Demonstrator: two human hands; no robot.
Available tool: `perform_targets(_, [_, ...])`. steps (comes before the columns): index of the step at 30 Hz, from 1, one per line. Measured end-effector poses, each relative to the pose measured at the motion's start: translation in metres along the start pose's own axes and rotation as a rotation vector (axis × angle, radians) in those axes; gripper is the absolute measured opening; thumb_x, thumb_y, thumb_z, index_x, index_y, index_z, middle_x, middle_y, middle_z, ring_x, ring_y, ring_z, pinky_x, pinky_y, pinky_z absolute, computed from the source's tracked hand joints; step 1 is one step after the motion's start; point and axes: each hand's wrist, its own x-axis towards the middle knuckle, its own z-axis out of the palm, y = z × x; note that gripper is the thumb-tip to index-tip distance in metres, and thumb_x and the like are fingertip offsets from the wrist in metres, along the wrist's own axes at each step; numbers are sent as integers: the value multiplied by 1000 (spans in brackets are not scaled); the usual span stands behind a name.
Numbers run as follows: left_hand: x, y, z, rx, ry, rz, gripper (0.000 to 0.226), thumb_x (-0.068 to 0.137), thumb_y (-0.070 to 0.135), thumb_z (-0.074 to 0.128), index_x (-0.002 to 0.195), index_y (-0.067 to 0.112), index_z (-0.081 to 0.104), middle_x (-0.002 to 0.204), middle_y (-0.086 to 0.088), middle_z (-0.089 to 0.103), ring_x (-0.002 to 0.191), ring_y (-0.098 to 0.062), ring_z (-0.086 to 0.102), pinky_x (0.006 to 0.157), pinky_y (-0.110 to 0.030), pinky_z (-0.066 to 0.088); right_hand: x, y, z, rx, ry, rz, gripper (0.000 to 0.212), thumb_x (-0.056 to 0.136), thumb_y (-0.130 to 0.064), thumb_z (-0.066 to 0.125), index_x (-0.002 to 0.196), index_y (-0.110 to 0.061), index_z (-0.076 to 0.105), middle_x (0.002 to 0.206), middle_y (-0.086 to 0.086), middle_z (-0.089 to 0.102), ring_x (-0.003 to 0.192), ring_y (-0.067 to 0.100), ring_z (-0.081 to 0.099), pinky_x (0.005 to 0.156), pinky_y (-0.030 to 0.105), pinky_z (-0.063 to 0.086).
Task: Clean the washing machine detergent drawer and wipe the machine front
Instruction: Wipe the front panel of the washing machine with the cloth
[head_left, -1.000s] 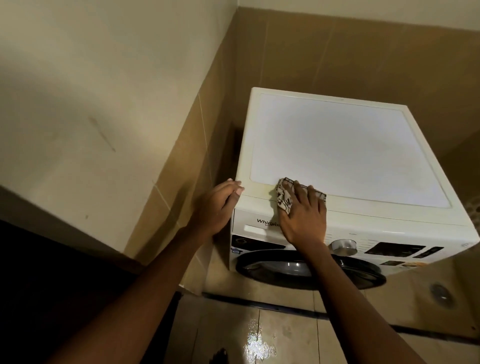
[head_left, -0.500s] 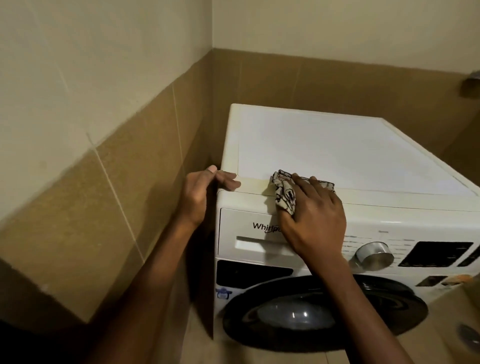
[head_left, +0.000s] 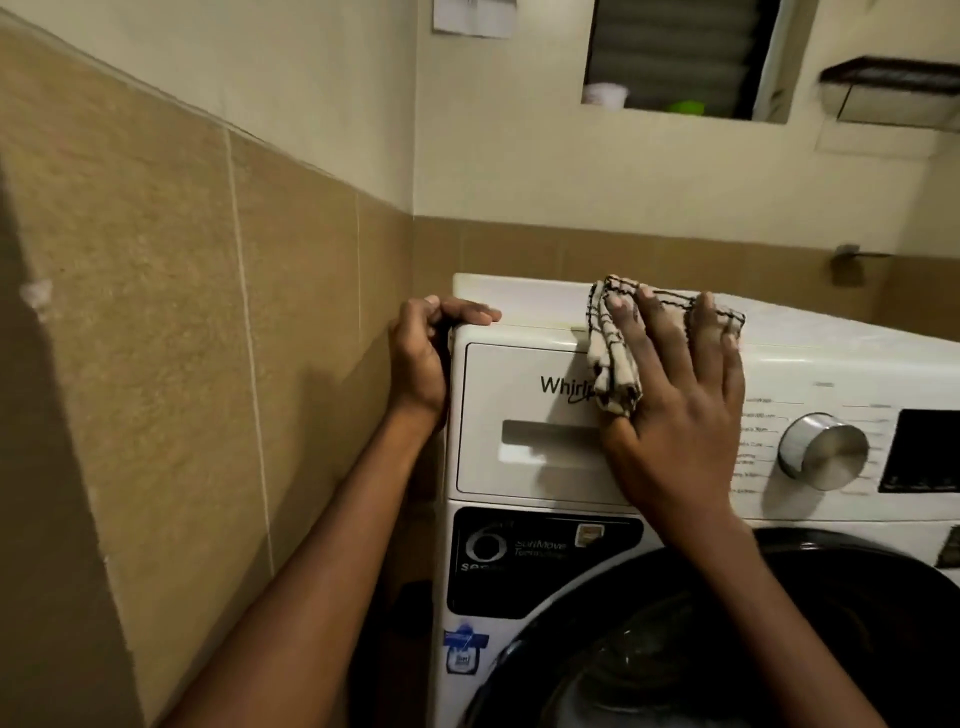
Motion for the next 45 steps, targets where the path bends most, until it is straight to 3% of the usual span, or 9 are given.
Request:
perform_targets(4, [-5,4,7,-23,38,-15,66,98,16,23,52,11,69,69,-10,73,74,-20,68,74,-25,51,-31,14,7,-41,30,21,72,88,-39,36,157,-29,18,165,-4,10,152,24,-2,121,53,11])
perform_targets(10, [-7,5,8,-18,62,-20,68,98,15,22,49,13,69,68,-8,73,71,-19,68,70,-25,51,-16,-30,24,119,122,438,70,93,-48,31,157,-31,10,166,-4,-1,151,26,-11,119,58,1])
perform_targets(16, [-6,5,10,-66,82,-45,63,96,19,26,48,12,66,66,-9,72,68,-19,67,69,-26,52,-52,-46,33,-139,-73,-288,69,90,-43,37,156,-35,17,165,-4,8,152,26,1,121,50,11])
perform_targets(22, [-8,4,8,-20,91,-33,60,96,17,24,53,8,65,71,-12,72,73,-22,67,70,-27,52,-27,-14,14,167,107,511,72,90,-45,40,156,-34,12,164,-7,-5,152,24,-7,121,54,5])
perform_targets(28, [-6,5,8,-75,75,-59,64,96,18,24,50,11,67,69,-10,73,71,-18,69,69,-24,54,-51,-56,37,-128,-50,-304,67,92,-44,35,155,-36,17,165,-5,10,152,23,1,122,46,9])
perform_targets(34, [-7,2,5,-35,73,-14,57,93,22,25,57,8,67,73,-11,74,72,-21,68,70,-27,52,-22,-36,25,165,123,509,73,90,-43,41,156,-34,10,165,-9,-2,151,20,-12,121,53,0])
perform_targets(39, [-6,1,6,-51,69,-23,52,89,24,28,58,6,67,73,-12,73,72,-23,67,69,-27,53,-35,-29,25,-126,-35,-318,64,93,-45,34,155,-34,22,164,-3,13,152,23,3,121,47,11])
perform_targets(43, [-5,0,4,-41,64,-6,61,94,19,24,54,12,70,74,-11,74,76,-22,67,70,-27,52,-17,-22,20,150,128,429,69,90,-45,35,156,-33,20,165,-10,5,152,19,-5,122,50,5])
perform_targets(45, [-5,1,5,-54,57,-10,62,93,20,24,53,14,70,73,-10,74,76,-23,67,71,-28,51,-18,-52,25,143,104,401,74,86,-42,36,156,-30,18,166,-5,2,152,24,-8,121,54,0])
